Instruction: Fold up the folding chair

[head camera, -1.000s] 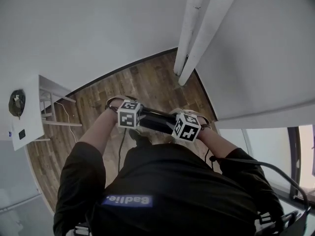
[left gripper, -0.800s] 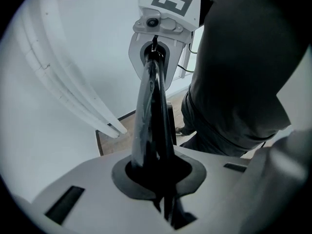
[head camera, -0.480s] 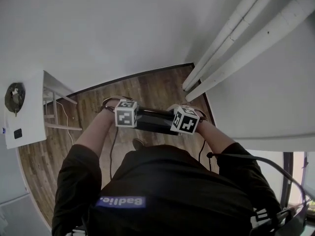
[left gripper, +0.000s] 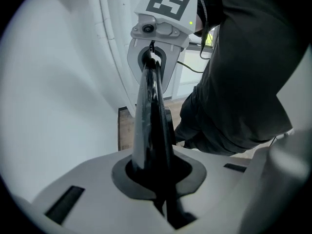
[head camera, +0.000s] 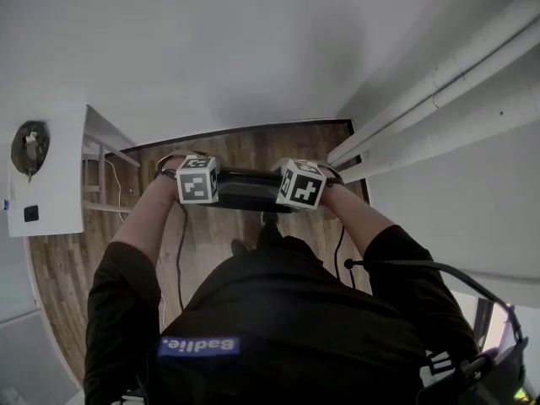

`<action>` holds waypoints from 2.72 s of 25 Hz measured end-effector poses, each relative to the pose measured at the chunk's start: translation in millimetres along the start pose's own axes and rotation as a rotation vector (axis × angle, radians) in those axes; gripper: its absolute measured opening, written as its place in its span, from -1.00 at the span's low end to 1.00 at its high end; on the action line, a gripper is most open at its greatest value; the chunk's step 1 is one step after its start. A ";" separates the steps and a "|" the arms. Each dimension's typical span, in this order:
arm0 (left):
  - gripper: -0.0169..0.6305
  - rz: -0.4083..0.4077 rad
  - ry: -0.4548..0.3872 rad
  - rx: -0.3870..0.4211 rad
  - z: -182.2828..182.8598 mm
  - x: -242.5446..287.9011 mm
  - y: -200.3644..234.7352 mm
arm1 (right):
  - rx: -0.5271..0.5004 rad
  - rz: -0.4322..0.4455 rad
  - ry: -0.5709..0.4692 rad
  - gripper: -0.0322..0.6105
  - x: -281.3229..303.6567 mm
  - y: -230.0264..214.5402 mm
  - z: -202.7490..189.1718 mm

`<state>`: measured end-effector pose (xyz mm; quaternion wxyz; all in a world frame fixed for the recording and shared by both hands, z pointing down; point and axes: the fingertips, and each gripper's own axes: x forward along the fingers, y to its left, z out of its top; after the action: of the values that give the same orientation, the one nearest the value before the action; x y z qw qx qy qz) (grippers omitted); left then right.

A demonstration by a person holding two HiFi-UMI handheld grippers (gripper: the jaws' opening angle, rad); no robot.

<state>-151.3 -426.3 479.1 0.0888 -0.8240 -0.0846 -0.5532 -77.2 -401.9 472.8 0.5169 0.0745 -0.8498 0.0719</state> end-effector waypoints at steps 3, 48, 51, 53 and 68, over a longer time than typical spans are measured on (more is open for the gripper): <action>-0.82 0.018 0.015 -0.063 -21.4 -7.2 25.8 | -0.055 0.035 -0.001 -0.75 8.7 -31.9 19.0; -0.80 0.055 -0.049 -0.311 -209.1 -15.8 335.2 | -0.176 0.125 0.088 -0.71 110.4 -368.3 152.0; -0.74 0.080 -0.071 -0.328 -208.3 -16.3 343.5 | -0.180 0.091 0.074 -0.68 110.7 -375.9 151.5; -0.69 0.119 -0.077 -0.333 -210.9 -19.1 351.4 | -0.182 0.048 0.057 -0.63 111.1 -384.1 152.4; -0.32 0.349 -0.038 -0.303 -229.5 -48.5 399.5 | -0.187 -0.245 -0.017 -0.27 113.4 -437.8 169.6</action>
<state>-280.2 -870.8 498.4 0.0568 -0.8404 0.1415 -0.5201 -187.9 -870.1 516.2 0.5191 0.1298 -0.8417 -0.0718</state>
